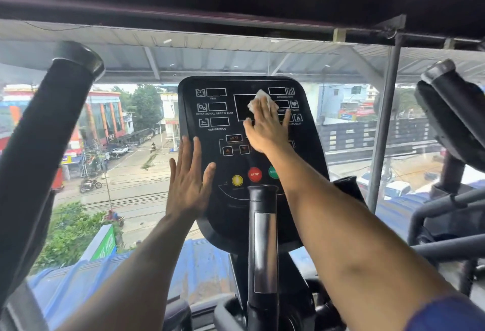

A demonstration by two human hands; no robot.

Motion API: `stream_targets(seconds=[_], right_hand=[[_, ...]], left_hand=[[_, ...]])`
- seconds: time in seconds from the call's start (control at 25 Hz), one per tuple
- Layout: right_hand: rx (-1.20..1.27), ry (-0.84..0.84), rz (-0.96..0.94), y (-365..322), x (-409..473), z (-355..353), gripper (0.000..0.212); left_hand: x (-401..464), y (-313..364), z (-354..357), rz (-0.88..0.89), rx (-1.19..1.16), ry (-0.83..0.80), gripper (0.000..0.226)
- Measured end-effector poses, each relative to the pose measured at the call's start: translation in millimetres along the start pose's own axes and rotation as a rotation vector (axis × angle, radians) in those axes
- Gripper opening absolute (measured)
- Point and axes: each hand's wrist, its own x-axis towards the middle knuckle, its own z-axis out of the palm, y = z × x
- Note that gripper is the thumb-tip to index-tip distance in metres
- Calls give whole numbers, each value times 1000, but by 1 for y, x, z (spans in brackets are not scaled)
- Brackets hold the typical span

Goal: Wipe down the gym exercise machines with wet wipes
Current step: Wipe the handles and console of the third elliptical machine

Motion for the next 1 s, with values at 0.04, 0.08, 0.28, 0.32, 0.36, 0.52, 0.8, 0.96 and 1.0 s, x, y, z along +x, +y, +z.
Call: stream_targets(seconds=[0.04,0.08,0.28,0.32,0.36,0.52,0.8,0.96,1.0], right_hand=[[15,23,57,0,10,-3,69],[41,42,114,1,21,-8,69],[-39,-78,43,9,79,-60,63],[-53,-114,29,20,89,-70,61],[-59,-130,51,31,93,-75,61],[106,-130,215,74,77,-69,70],[189,-381,372,107,42,-61,62],[-254,-485,275,79,-35,-90,35],[-335,-496,265,74,-47,-93,32]], left_hand=[[0,-1,-1,-3,15,0,74],[1,0,-1,-3,16,-2,75],[1,-4,3,14,24,28,74],[2,-4,3,15,21,28,74],[1,-6,3,17,20,31,74],[2,-6,6,18,-15,41,74],[3,-2,3,-16,21,-1,77],[1,6,-5,-53,80,-54,78],[1,8,-8,-65,92,-68,80]])
